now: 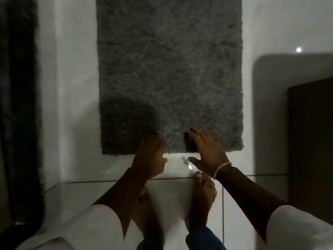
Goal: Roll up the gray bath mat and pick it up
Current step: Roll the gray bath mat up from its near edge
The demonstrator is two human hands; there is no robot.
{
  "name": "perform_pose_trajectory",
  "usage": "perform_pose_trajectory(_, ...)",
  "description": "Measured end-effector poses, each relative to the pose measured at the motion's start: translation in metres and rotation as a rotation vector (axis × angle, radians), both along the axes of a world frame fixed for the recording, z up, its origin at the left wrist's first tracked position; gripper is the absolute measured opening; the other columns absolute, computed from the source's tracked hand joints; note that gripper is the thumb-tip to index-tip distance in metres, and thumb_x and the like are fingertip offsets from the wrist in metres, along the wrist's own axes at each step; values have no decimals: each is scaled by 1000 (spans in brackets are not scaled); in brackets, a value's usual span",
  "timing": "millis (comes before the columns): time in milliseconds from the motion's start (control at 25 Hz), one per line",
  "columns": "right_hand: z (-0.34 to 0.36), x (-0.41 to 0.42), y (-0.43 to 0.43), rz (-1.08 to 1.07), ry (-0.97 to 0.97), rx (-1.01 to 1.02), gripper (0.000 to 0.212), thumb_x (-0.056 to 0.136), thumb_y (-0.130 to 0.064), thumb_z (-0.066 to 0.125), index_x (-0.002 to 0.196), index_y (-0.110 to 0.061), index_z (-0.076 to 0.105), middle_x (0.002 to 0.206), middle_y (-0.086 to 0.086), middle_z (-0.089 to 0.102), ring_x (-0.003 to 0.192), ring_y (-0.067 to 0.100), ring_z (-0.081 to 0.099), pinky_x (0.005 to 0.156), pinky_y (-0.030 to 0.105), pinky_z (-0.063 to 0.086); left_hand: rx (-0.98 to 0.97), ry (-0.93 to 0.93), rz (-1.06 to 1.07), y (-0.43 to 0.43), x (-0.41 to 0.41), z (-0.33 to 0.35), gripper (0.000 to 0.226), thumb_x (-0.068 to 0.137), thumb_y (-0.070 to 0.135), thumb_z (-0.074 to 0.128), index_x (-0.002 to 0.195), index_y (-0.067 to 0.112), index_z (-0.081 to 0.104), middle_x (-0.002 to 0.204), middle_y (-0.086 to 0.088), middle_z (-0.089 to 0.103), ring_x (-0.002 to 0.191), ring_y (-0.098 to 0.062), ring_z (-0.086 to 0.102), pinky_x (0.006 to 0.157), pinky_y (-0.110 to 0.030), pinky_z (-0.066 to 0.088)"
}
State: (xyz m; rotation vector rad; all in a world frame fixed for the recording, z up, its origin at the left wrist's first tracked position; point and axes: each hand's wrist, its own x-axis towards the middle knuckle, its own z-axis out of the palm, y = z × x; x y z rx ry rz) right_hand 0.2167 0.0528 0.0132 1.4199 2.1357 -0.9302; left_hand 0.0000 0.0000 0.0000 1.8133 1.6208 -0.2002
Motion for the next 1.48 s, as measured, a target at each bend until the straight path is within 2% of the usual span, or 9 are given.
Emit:
perform_pose_trajectory(160, -59, 6, -21, 37, -39, 336, 49, 79, -19, 63, 127, -12, 59, 146, 19, 49, 129, 39, 49, 97, 56, 40, 157, 263, -68, -2, 11, -51, 37, 64, 15, 74, 98, 14, 58, 127, -18, 60, 111, -40, 57, 80, -44, 44)
perform_pose_trajectory(280, -71, 9, -27, 166, 28, 541, 31, 76, -12, 53, 104, -15, 66, 128, 18, 63, 112, 38, 59, 86, 53, 43, 236, 123, -20, 5, 11, -52, 22, 62, 0, 68, 80, 7, 59, 112, -22, 64, 99, -42, 59, 75, -42, 45)
perform_pose_trajectory(480, -52, -9, 12, -67, 19, 473, 34, 66, -1, 68, 98, -12, 66, 93, 13, 68, 89, 34, 63, 83, 49, 40, -250, -143, 185, 85, -17, -30, 14, 80, 11, 71, 79, -2, 69, 85, -20, 69, 87, -35, 63, 68, -29, 38)
perform_pose_trajectory(600, -52, -20, 51, -151, 6, 356, 20, 84, -10, 56, 102, -17, 60, 93, 9, 70, 91, 33, 62, 87, 45, 32, -278, -30, 79, 132, -14, -30, 16, 83, 13, 67, 89, -2, 70, 97, -24, 71, 93, -38, 66, 76, -36, 49)
perform_pose_trajectory(800, -53, -29, 82, -194, -7, 183, 19, 76, -8, 55, 88, -23, 52, 87, 6, 69, 87, 31, 62, 85, 41, 30, 320, 224, -205, 77, 17, -26, 36, 71, 25, 77, 99, 11, 60, 103, -13, 63, 93, -32, 58, 77, -43, 48)
perform_pose_trajectory(960, -53, -33, 81, -160, -40, 290, 16, 76, -10, 60, 88, -20, 60, 86, 8, 69, 89, 32, 61, 91, 47, 34, 225, 189, -299, 69, 9, -36, 40, 75, 5, 67, 114, 10, 58, 116, -11, 61, 108, -31, 55, 88, -42, 46)
perform_pose_trajectory(1080, -49, -18, 47, -9, 70, 544, 21, 87, -24, 59, 101, -12, 68, 105, 12, 69, 100, 33, 58, 91, 45, 37, 39, 4, -57, 102, 9, -37, 33, 81, -1, 62, 112, 10, 65, 116, -11, 67, 112, -31, 57, 99, -41, 39)
perform_pose_trajectory(1240, -51, -18, 55, 24, 79, 482, 34, 90, -25, 48, 113, -8, 65, 109, 15, 68, 102, 36, 59, 89, 44, 41, -108, -212, 140, 146, -5, -35, 35, 75, -6, 65, 107, 8, 71, 111, -14, 71, 106, -30, 63, 89, -31, 45)
perform_pose_trajectory(1480, -47, -31, 121, -158, 85, 327, 34, 89, -27, 59, 118, -11, 57, 116, 15, 62, 110, 34, 53, 98, 45, 38, 255, 207, -163, 77, 21, -35, 73, 88, 33, 49, 150, 8, 19, 161, -19, 17, 149, -39, 13, 119, -63, 14)
